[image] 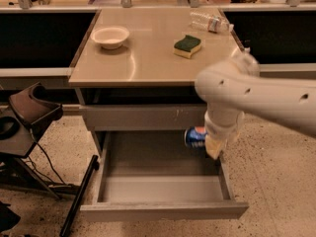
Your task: Pick pepsi can from middle drawer and place on counter
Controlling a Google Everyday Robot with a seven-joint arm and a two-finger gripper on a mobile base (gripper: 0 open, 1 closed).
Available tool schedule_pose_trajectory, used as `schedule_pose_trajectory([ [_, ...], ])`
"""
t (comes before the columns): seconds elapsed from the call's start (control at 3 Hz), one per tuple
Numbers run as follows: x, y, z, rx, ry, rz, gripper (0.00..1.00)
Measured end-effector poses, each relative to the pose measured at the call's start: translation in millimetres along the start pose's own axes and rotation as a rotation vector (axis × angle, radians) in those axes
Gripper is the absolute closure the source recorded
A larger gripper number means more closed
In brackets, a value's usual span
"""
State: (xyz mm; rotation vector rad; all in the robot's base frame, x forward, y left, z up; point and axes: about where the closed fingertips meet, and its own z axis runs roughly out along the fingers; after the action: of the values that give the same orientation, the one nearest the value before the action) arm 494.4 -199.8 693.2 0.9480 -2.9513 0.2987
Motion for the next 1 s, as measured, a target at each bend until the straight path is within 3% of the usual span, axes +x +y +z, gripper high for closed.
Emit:
schedule_pose_trajectory([
  [0.33, -23, -28, -129, 0.117, -0.133, 0.115, 1.0],
  [0.67, -11, -47, -235, 0.18, -0.153, 0.222, 1.0],
  [1.0, -20, -57, -232, 0.178, -0.166, 0.212, 1.0],
])
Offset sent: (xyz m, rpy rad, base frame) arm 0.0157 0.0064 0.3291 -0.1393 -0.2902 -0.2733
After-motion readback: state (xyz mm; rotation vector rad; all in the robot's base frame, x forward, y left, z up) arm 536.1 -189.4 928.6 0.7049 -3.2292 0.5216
